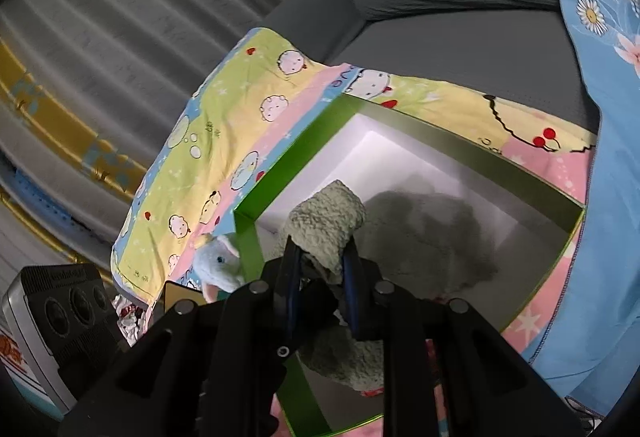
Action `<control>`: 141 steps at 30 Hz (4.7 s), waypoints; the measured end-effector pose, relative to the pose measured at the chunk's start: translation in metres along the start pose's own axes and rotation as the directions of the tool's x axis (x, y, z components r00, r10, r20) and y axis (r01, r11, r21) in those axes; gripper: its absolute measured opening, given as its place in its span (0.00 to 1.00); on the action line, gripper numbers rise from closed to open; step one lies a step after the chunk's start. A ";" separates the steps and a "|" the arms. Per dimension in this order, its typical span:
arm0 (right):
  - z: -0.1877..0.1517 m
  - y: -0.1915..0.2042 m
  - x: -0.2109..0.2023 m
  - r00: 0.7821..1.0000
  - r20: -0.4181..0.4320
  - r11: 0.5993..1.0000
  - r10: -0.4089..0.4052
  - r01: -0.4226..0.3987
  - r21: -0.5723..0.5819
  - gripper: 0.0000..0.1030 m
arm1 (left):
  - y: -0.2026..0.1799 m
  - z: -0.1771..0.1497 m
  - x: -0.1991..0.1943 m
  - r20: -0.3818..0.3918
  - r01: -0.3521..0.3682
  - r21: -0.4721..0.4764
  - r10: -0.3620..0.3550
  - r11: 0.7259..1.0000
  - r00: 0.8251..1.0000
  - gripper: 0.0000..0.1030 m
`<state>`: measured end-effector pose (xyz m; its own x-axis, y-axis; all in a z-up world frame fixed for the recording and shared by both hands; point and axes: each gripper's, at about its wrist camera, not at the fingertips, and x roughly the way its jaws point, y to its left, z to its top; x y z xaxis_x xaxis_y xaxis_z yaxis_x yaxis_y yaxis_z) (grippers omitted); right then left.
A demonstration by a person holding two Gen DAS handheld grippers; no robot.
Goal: Organize soft objects
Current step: 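Carry the grey-green cloth toward the green box, then lower the grey-green cloth into the green box and open the right gripper, then move the right gripper back to the lavender mesh puff by the tin, then grasp the lavender mesh bath puff with the right gripper, then lift the lavender puff and carry it toward the green box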
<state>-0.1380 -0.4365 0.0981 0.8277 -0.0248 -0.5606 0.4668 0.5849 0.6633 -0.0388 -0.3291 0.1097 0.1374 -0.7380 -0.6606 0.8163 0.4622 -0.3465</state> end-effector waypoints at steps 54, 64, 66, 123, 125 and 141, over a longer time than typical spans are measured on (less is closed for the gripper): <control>-0.035 0.088 -0.025 0.986 0.161 0.970 -0.030 0.068 -0.235 0.99 | 0.129 -0.095 -0.226 0.248 -0.196 -0.421 0.320 0.886 0.914 0.81; -0.077 0.132 -0.004 0.995 0.096 0.922 -0.018 0.054 -0.383 0.99 | 0.199 -0.192 -0.291 0.173 -0.358 -0.594 0.549 0.721 0.818 0.81; -0.084 0.138 0.001 0.996 0.088 0.912 -0.030 0.064 -0.405 0.99 | 0.209 -0.204 -0.297 0.155 -0.396 -0.617 0.599 0.680 0.786 0.81; -0.298 0.366 0.119 0.886 -0.460 0.552 -0.052 -0.358 -0.753 0.09 | 0.275 -0.293 -0.381 0.012 -0.404 -0.807 0.697 0.430 0.717 0.80; -0.290 0.356 0.094 0.889 -0.458 0.542 -0.021 -0.375 -0.752 0.10 | 0.273 -0.292 -0.378 0.008 -0.410 -0.803 0.695 0.433 0.719 0.80; -0.319 0.256 0.058 0.828 -0.540 0.518 -0.150 -0.399 -0.756 0.59 | 0.249 -0.279 -0.344 -0.014 -0.412 -0.734 0.594 0.540 0.804 0.80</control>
<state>-0.0699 -0.0296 0.0780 0.4473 0.3298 -0.8314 -0.3240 0.9261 0.1930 -0.0394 0.1771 0.0654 0.5875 -0.3119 -0.7467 -0.0277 0.9144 -0.4038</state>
